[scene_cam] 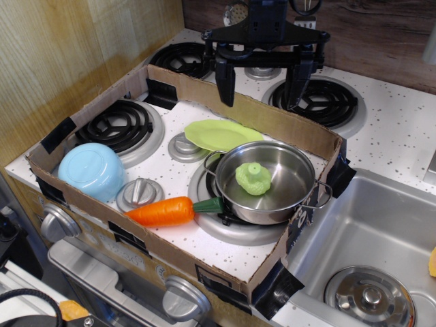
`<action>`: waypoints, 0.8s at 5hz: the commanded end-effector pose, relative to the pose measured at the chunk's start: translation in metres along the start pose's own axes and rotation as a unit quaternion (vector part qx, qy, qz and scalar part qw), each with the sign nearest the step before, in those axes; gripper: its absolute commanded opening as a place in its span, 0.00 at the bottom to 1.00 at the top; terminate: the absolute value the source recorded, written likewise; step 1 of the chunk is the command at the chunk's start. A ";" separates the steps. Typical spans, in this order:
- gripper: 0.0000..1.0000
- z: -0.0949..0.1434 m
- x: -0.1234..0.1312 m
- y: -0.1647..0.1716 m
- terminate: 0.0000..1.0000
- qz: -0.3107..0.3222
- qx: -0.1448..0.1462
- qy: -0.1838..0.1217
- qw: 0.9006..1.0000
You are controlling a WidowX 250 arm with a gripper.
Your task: Take broccoli out of pan
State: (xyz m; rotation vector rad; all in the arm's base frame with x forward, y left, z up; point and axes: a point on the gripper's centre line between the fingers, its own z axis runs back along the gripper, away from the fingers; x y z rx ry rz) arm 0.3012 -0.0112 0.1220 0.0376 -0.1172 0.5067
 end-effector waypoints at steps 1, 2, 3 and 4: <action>1.00 -0.009 -0.022 -0.013 0.00 -0.026 0.000 -0.006 1.000; 1.00 -0.035 -0.028 -0.007 0.00 -0.038 -0.005 -0.005 0.999; 1.00 -0.041 -0.021 -0.005 0.00 -0.048 -0.001 0.000 0.999; 1.00 -0.053 -0.017 -0.002 0.00 -0.059 -0.008 -0.010 0.998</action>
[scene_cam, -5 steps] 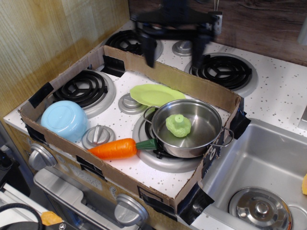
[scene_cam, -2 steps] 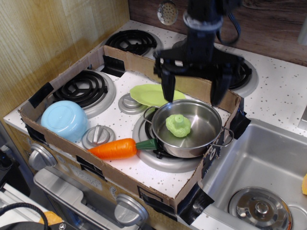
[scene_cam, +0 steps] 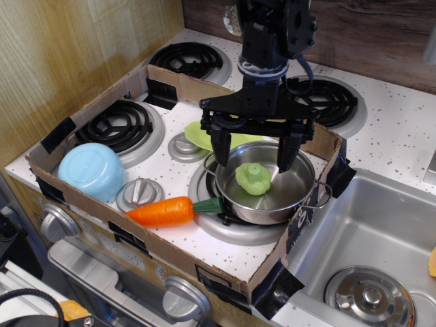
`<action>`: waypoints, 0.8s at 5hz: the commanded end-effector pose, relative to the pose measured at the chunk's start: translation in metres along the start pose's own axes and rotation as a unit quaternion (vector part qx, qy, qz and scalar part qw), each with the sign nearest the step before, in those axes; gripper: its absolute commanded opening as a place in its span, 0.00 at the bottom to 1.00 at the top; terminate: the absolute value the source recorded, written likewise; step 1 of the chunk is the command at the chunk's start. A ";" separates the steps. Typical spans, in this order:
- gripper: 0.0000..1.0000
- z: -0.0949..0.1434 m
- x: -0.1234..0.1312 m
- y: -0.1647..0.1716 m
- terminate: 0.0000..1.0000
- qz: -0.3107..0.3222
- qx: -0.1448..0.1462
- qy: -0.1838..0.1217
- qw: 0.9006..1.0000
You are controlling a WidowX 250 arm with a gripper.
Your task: Take broccoli out of pan
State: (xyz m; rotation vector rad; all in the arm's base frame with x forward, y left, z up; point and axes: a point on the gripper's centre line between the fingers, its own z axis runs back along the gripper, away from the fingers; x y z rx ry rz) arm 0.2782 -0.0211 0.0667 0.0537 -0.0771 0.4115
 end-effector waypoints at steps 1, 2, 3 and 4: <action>1.00 -0.010 0.019 -0.003 0.00 -0.018 -0.026 -0.038 0.999; 1.00 -0.018 0.021 -0.006 0.00 -0.013 -0.034 -0.045 0.998; 1.00 -0.024 0.021 -0.005 0.00 -0.008 -0.041 -0.047 0.998; 1.00 -0.033 0.019 -0.006 0.00 0.005 -0.050 -0.052 0.997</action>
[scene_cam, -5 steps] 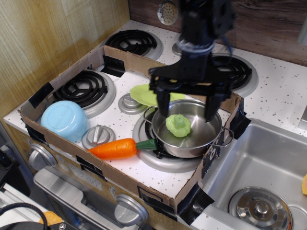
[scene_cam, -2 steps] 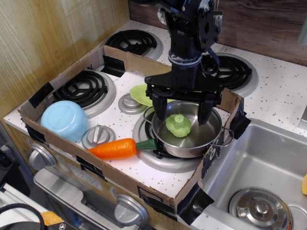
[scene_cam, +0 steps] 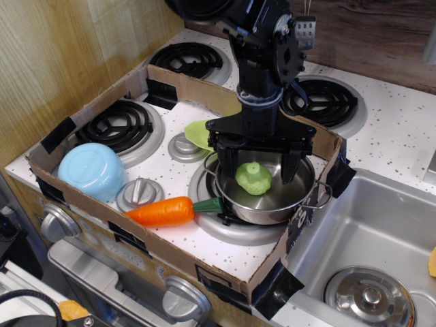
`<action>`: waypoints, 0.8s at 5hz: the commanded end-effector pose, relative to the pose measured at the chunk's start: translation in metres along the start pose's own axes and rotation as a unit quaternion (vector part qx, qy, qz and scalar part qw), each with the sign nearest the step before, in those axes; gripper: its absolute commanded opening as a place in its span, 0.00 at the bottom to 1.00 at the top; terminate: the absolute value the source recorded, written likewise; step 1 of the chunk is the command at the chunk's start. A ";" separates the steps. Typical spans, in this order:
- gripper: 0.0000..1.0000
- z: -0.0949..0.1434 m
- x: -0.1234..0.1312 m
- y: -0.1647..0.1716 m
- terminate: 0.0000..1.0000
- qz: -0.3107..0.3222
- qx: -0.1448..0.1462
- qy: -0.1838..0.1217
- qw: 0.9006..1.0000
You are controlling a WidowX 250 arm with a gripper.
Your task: Take broccoli out of pan
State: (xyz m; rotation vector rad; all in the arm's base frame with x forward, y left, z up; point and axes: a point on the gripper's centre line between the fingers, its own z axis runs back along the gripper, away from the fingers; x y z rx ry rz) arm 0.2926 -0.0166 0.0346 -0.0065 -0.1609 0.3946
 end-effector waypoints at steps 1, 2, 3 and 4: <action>1.00 -0.003 0.004 -0.003 0.00 0.029 -0.016 -0.017 0.999; 0.00 -0.003 0.004 -0.004 0.00 0.032 -0.014 -0.016 0.999; 0.00 0.000 0.004 -0.006 0.00 0.029 0.001 -0.022 0.999; 0.00 0.012 0.006 -0.008 0.00 0.048 0.002 -0.013 0.999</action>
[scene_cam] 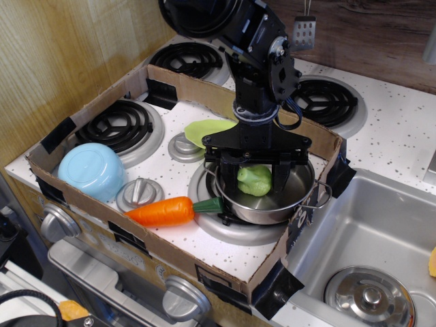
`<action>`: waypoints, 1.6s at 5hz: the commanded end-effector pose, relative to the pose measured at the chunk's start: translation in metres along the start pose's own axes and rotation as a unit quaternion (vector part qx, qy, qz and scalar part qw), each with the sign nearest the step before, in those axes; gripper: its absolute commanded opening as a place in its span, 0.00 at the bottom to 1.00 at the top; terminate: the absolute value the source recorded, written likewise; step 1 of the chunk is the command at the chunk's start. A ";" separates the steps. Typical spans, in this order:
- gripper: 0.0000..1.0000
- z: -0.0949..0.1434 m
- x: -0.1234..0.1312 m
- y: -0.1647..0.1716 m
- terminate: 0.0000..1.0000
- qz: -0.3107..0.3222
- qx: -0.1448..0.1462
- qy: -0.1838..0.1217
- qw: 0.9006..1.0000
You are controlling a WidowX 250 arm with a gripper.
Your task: Take broccoli out of pan
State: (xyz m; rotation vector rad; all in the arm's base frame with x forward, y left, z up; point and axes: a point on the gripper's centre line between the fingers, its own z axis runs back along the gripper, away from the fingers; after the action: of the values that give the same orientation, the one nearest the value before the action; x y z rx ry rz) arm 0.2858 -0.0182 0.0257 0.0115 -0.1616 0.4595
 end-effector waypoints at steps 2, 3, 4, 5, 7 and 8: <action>0.00 0.077 0.037 -0.013 0.00 0.098 -0.021 0.009 0.995; 0.00 0.089 0.034 -0.010 0.00 0.101 -0.007 -0.002 0.995; 0.00 0.092 0.013 -0.004 0.00 0.125 -0.003 -0.006 0.992; 0.00 0.083 -0.008 0.004 0.00 0.141 -0.004 -0.010 0.990; 0.00 0.065 -0.042 0.009 0.00 0.176 -0.001 -0.010 0.984; 0.00 0.057 -0.059 0.011 0.00 0.194 -0.006 -0.009 0.981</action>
State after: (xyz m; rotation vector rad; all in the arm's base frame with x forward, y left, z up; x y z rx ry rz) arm 0.2094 -0.0362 0.0621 -0.0090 -0.1554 0.8523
